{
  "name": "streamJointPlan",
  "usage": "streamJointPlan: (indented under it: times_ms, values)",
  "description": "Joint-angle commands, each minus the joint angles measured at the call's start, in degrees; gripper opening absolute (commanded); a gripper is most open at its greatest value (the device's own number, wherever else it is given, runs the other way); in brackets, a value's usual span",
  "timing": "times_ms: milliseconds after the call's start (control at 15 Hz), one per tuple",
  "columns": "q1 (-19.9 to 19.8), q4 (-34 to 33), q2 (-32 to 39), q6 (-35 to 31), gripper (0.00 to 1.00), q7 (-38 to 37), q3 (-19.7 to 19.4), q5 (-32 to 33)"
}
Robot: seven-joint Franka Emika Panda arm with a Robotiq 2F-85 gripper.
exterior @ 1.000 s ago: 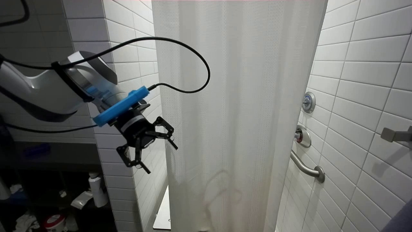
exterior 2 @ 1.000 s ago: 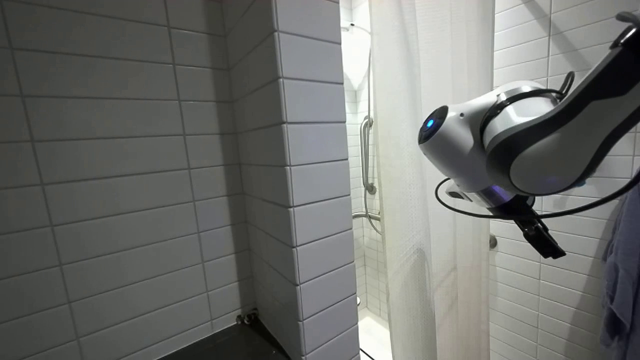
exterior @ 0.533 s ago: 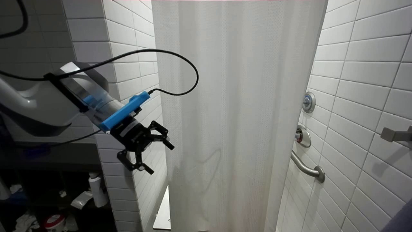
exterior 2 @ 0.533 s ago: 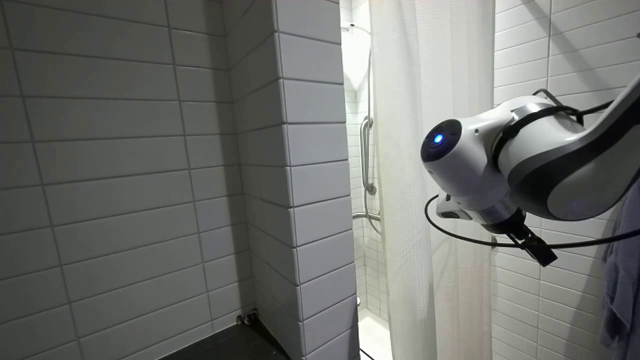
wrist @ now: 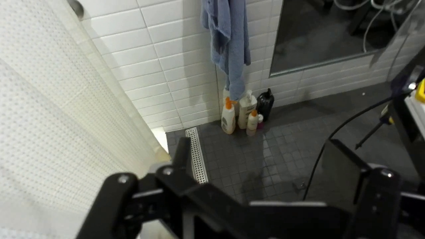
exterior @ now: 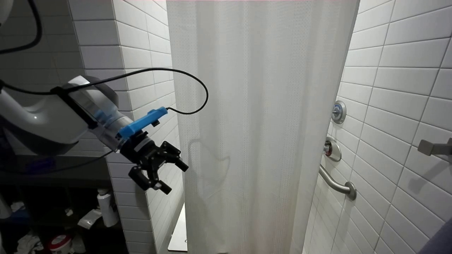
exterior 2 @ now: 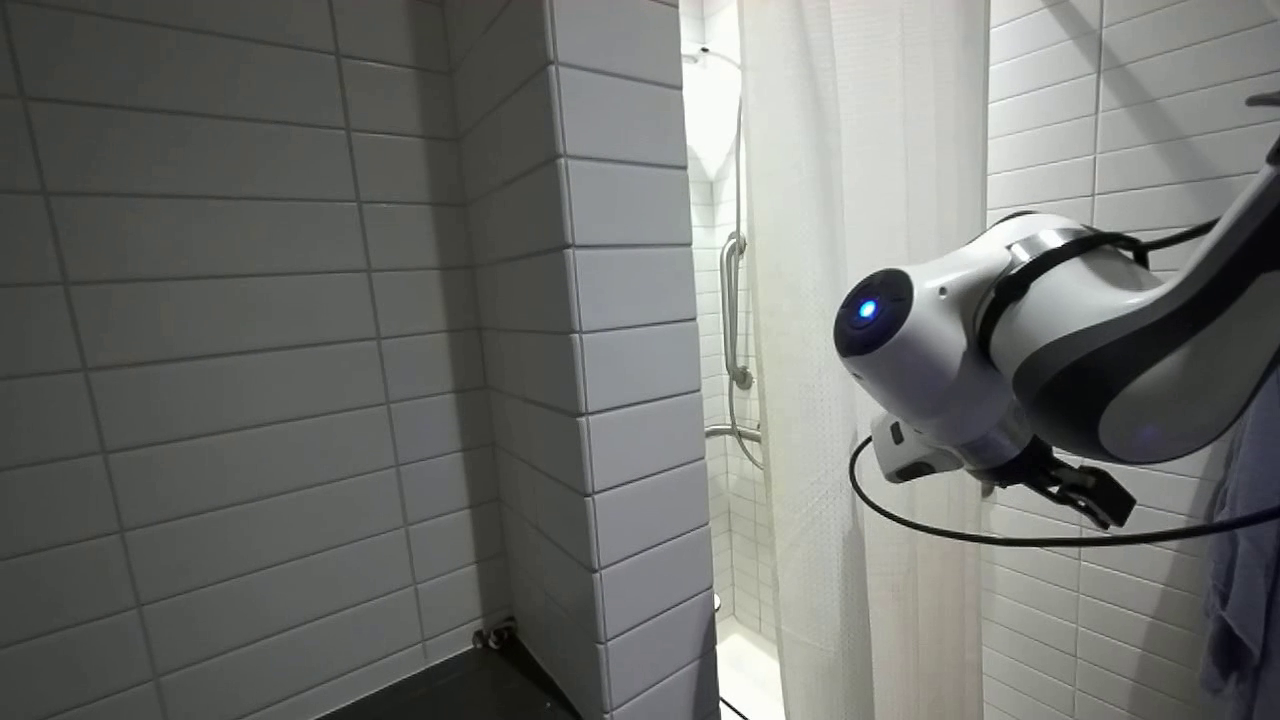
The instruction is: Close the shower curtain
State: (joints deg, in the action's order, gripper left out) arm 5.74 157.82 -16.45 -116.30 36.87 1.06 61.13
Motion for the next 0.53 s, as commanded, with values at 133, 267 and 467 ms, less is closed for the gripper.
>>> streamJointPlan:
  times_ms: [133, 267, 467]
  values:
    - [0.4, -2.2, -0.3, 12.3, 1.0, 10.4, 1.5, 6.8]
    - [0.6, -1.9, 0.1, 11.0, 1.0, 8.7, 0.6, 6.3]
    - [0.8, -2.3, 0.1, 13.2, 1.0, 10.0, 1.2, 7.9]
